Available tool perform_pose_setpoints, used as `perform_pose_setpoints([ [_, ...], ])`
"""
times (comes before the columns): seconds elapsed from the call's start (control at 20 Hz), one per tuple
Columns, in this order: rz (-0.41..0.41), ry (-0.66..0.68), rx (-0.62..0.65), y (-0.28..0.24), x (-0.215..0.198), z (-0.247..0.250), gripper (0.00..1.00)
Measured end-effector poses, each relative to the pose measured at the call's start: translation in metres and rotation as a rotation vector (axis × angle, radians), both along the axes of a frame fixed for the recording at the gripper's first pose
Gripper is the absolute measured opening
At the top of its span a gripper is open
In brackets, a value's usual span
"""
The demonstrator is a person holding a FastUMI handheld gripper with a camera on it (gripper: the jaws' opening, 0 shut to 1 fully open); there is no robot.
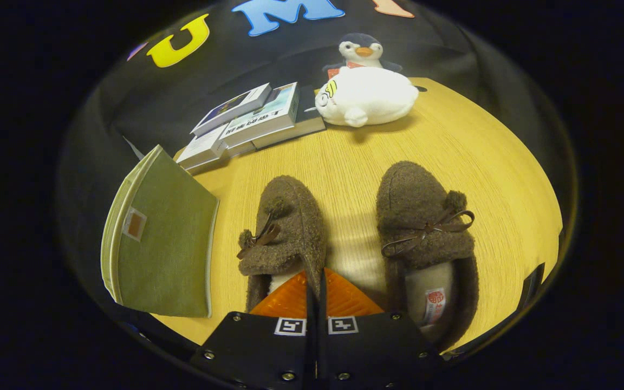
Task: Open the storage box then place both shoes into the box .Put the left shoe in first, then the right shoe, with the right side of both shoes facing outward in a uniform manner.
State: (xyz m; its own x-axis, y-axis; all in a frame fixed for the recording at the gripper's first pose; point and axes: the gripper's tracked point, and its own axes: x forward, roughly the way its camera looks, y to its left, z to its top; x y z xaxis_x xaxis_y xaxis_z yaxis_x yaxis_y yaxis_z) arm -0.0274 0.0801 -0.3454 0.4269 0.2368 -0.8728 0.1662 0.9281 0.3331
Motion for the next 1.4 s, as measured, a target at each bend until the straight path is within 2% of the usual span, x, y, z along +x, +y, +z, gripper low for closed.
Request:
perform_pose_setpoints([
  [0.55,-0.052,-0.133,0.147,0.052,0.037,0.105,0.01],
  [0.95,-0.031,-0.238,0.242,0.122,0.070,0.174,0.01],
  [1.15,-0.004,-0.248,0.288,0.165,0.080,0.188,0.01],
  [1.4,0.046,-0.215,0.311,0.225,0.084,0.174,0.01],
])
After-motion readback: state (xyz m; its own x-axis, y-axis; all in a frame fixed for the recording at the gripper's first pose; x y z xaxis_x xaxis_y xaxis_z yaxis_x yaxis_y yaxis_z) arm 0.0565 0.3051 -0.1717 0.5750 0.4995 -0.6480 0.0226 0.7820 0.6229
